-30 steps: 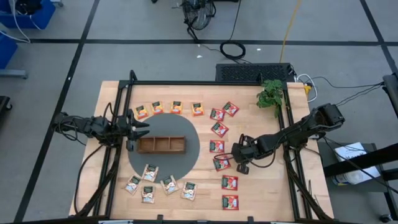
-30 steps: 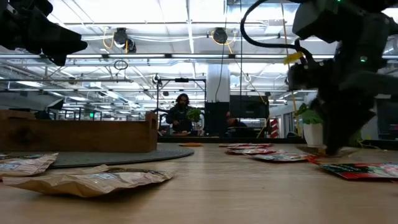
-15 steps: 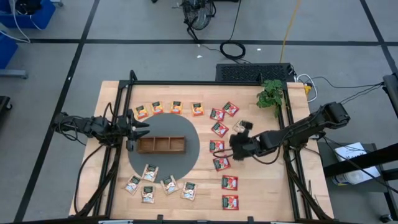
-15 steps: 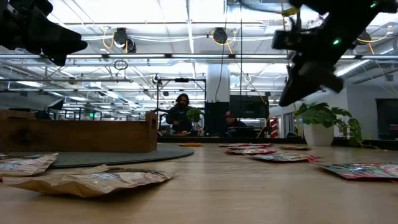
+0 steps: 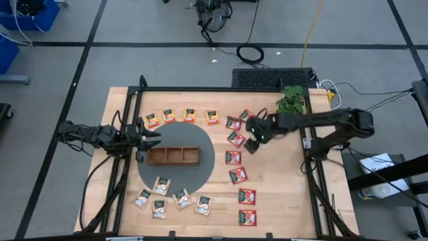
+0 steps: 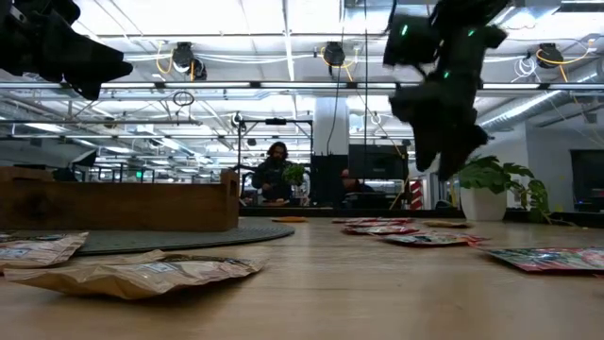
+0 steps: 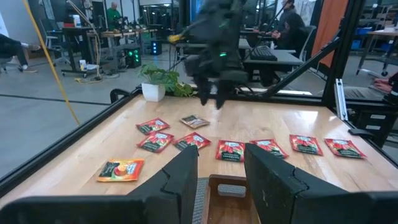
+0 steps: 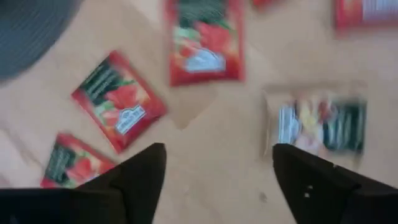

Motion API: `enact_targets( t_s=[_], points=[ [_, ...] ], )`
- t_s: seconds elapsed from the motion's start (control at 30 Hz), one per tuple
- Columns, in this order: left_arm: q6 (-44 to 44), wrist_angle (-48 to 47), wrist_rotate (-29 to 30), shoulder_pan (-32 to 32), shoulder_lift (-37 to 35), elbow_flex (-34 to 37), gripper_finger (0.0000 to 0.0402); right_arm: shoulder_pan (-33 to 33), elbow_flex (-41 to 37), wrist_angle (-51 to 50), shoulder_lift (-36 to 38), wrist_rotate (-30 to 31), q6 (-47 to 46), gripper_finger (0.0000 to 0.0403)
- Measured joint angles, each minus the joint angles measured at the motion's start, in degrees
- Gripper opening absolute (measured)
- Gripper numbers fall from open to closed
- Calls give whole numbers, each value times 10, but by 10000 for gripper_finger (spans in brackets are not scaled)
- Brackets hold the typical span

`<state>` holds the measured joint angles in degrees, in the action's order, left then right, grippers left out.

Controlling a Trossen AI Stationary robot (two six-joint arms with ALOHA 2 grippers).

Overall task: Pick & Place Tea
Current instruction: Put the brown tea bag into the left section of the wooden organizer

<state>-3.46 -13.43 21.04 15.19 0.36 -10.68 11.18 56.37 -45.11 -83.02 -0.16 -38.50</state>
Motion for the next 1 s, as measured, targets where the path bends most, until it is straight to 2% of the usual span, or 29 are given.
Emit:
enact_targets(
  t_s=[0.13, 0.27, 0.37, 0.43, 0.57, 0.77, 0.9, 1.0],
  points=[
    [0, 0, 0, 0, 0, 0, 134, 56, 15, -87, -42, -13, -17, 299],
    [0, 0, 0, 0, 0, 0, 134, 78, 19, -50, -68, -15, -17, 291],
    [0, 0, 0, 0, 0, 0, 134, 92, 19, -21, -89, -16, -49, 287],
    [0, 0, 0, 0, 0, 0, 134, 99, 19, 2, -102, -38, -75, 286],
    [0, 0, 0, 0, 0, 0, 134, 102, 19, 14, -137, -72, -116, 286],
    [0, 0, 0, 0, 0, 0, 134, 99, 21, 5, -193, -99, -130, 285],
    [0, 0, 0, 0, 0, 0, 134, 80, 21, -33, -198, -117, -134, 285],
    [0, 0, 0, 0, 0, 0, 134, 65, 18, -85, -184, -105, -132, 285]
  ],
)
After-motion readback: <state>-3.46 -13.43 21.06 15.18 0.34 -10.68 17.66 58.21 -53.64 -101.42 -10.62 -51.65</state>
